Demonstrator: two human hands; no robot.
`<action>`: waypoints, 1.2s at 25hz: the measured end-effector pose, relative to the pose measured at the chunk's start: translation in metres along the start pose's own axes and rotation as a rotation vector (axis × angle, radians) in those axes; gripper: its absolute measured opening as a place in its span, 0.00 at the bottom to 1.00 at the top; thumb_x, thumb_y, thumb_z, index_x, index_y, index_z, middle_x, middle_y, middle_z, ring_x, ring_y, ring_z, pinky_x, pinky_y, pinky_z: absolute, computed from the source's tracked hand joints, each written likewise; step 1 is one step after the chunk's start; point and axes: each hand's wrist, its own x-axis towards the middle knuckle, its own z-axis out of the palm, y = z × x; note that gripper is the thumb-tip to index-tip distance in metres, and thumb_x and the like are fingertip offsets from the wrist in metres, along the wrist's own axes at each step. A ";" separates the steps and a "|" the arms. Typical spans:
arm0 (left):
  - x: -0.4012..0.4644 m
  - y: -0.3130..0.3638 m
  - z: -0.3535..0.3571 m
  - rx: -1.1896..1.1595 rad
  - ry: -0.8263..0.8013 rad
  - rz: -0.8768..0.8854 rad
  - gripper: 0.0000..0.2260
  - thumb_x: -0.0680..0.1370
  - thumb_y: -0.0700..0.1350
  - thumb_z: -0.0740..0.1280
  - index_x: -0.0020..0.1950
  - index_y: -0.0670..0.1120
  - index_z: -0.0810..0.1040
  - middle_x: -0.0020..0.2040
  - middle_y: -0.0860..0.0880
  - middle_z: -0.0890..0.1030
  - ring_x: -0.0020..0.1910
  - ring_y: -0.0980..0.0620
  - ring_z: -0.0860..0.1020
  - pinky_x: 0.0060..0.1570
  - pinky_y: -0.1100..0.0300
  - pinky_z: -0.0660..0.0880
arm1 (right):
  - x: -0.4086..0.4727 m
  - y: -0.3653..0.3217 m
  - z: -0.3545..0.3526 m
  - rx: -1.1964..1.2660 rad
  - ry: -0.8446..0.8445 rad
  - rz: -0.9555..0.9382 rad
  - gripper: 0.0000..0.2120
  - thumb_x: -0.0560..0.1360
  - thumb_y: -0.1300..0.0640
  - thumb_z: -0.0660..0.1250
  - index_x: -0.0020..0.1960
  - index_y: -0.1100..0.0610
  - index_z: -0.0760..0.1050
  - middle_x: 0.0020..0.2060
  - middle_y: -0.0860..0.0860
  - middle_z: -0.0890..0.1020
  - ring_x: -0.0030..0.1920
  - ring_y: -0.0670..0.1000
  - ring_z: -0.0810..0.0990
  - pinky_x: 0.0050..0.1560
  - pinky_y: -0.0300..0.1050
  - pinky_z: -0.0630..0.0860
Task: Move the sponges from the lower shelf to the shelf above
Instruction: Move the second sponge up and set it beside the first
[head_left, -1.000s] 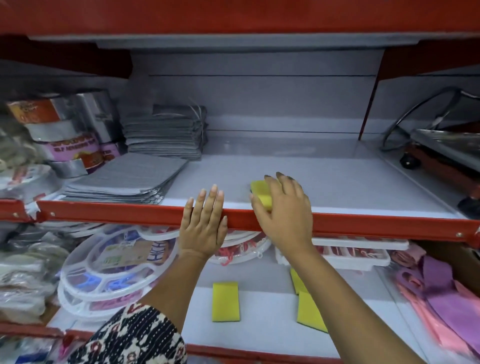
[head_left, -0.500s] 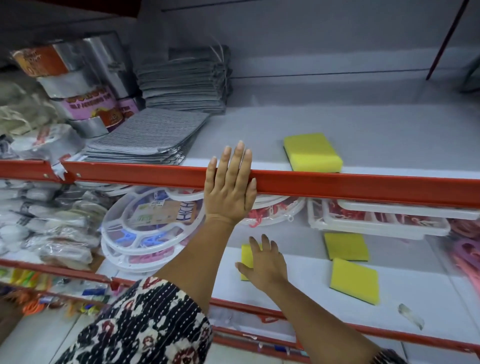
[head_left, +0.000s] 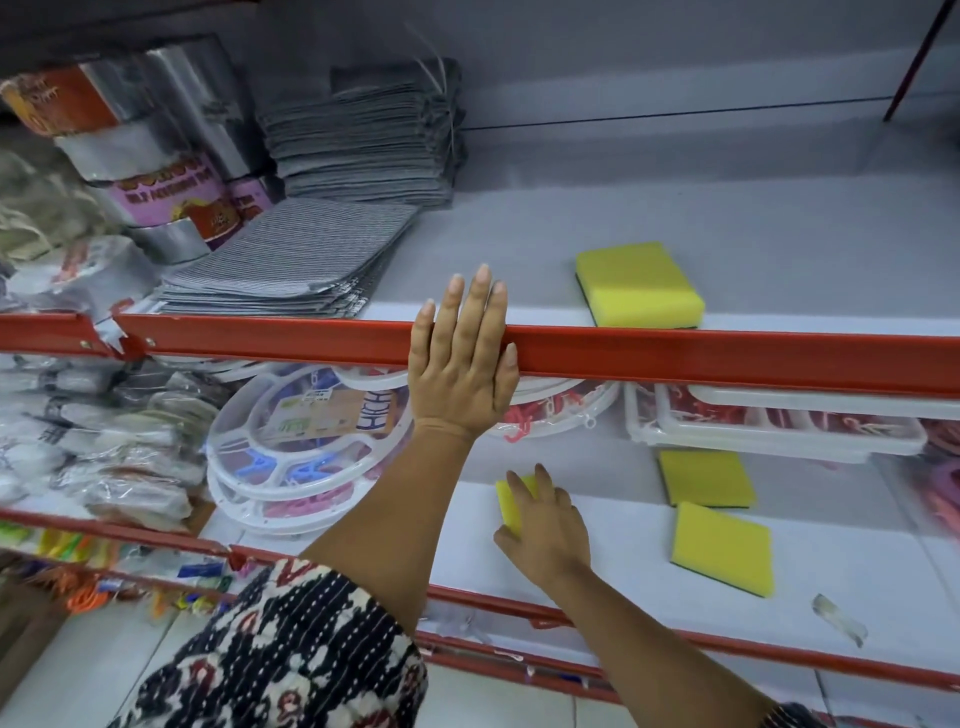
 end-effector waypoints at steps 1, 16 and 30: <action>0.000 0.000 -0.001 0.005 -0.003 -0.001 0.21 0.82 0.50 0.46 0.74 0.45 0.57 0.71 0.46 0.64 0.77 0.52 0.50 0.74 0.53 0.51 | -0.011 0.004 -0.010 0.035 0.045 -0.020 0.34 0.73 0.44 0.61 0.76 0.46 0.53 0.78 0.56 0.53 0.70 0.60 0.64 0.67 0.53 0.69; 0.004 0.004 -0.008 0.018 0.006 -0.007 0.23 0.82 0.49 0.49 0.77 0.44 0.56 0.78 0.48 0.52 0.76 0.48 0.55 0.74 0.50 0.53 | -0.070 -0.004 -0.269 0.057 0.941 -0.213 0.27 0.72 0.48 0.64 0.71 0.48 0.68 0.76 0.59 0.57 0.70 0.59 0.65 0.67 0.49 0.65; 0.006 0.003 -0.006 0.014 0.014 -0.004 0.23 0.82 0.49 0.49 0.76 0.43 0.58 0.75 0.45 0.60 0.73 0.45 0.60 0.73 0.49 0.55 | -0.033 0.038 -0.283 -0.032 0.822 0.027 0.19 0.78 0.49 0.56 0.67 0.52 0.73 0.70 0.57 0.72 0.69 0.60 0.69 0.63 0.55 0.71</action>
